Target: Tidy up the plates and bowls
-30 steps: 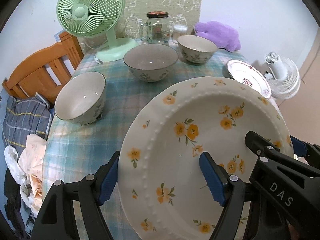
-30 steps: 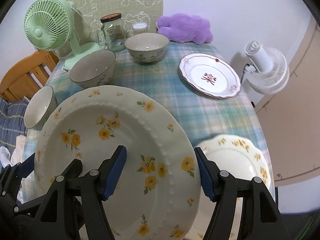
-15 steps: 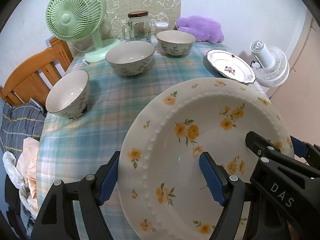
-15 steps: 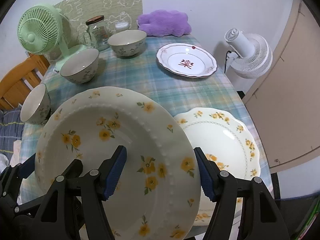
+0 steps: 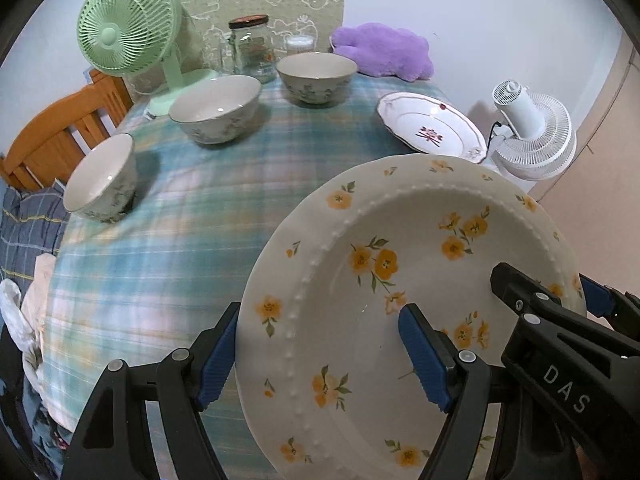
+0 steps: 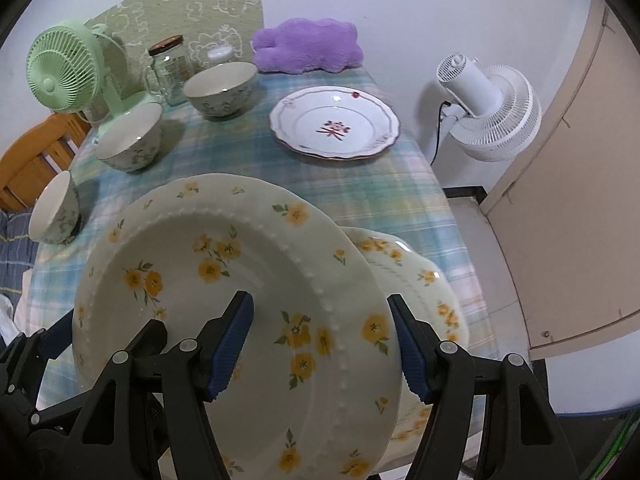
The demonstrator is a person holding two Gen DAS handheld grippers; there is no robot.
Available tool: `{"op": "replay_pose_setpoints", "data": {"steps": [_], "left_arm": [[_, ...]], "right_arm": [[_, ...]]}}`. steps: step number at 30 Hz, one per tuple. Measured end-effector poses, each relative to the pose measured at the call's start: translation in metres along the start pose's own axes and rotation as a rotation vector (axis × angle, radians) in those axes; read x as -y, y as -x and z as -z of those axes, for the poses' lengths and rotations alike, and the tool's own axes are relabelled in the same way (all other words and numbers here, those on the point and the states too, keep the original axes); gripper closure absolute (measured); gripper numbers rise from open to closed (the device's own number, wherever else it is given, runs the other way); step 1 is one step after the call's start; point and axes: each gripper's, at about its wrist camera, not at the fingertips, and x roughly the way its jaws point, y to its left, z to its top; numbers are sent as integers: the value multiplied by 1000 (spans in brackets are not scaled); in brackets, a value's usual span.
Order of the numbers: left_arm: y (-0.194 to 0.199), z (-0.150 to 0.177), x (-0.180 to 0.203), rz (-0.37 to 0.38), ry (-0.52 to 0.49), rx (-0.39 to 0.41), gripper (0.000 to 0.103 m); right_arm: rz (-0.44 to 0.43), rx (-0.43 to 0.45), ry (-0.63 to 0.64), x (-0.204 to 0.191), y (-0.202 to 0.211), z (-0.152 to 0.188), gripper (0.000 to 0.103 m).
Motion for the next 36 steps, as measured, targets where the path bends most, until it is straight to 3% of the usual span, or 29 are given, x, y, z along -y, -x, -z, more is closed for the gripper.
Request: {"op": "replay_pose_setpoints", "data": {"steps": [23,36], "left_arm": [[-33,1,92,11,27,-43,25],[-60,15,108,26,55,-113,25]], "right_arm": [[16,-43,28,95,-28,-7,33],[31,-111,42,116,-54,4,33]]}}
